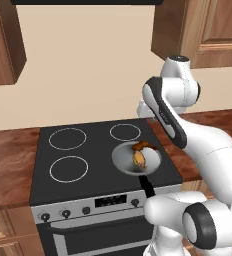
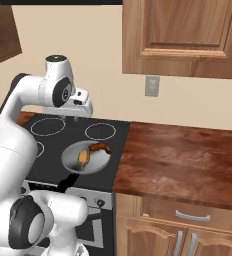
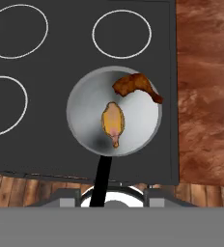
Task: Take the chicken drumsticks from the pan and place one on each plate on the dining counter.
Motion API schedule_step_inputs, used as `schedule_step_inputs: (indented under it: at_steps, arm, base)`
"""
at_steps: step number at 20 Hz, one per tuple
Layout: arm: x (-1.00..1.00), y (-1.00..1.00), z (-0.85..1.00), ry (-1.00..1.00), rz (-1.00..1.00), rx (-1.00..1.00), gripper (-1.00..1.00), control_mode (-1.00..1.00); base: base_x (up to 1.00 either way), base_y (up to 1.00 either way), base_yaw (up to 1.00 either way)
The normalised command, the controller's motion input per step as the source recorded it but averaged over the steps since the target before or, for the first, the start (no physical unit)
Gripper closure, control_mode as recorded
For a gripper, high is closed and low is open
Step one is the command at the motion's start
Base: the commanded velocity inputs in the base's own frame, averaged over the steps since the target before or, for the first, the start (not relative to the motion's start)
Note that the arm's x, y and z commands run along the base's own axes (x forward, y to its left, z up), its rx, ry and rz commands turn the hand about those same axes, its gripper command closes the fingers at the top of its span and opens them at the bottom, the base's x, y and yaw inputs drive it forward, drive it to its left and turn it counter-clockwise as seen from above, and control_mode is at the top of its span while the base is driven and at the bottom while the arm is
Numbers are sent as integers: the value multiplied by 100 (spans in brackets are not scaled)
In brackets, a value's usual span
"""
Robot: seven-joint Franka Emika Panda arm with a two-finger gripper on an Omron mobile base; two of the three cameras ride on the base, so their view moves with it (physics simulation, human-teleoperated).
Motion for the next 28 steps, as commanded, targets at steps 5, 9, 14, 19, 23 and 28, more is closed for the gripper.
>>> schedule_step_inputs:
  at_steps: [5, 9, 14, 19, 23, 28]
  arm:
    - [-14, -3, -16, 6, 0, 0, -100, -100]
    - [-24, -17, -45, 1, 0, 0, -100, -100]
    - [-9, -10, -60, -3, 1, 0, -100, -100]
    - [13, 1, -58, -19, 8, 0, -100, -100]
    - [45, 1, -57, -14, 11, 0, -100, -100]
    - [58, 5, -54, -1, 5, 0, -100, -100]
  base:
    - [0, 0, 0]
    - [0, 0, 0]
    - [0, 0, 0]
    - [0, 0, 0]
    - [0, 0, 0]
    - [0, 0, 0]
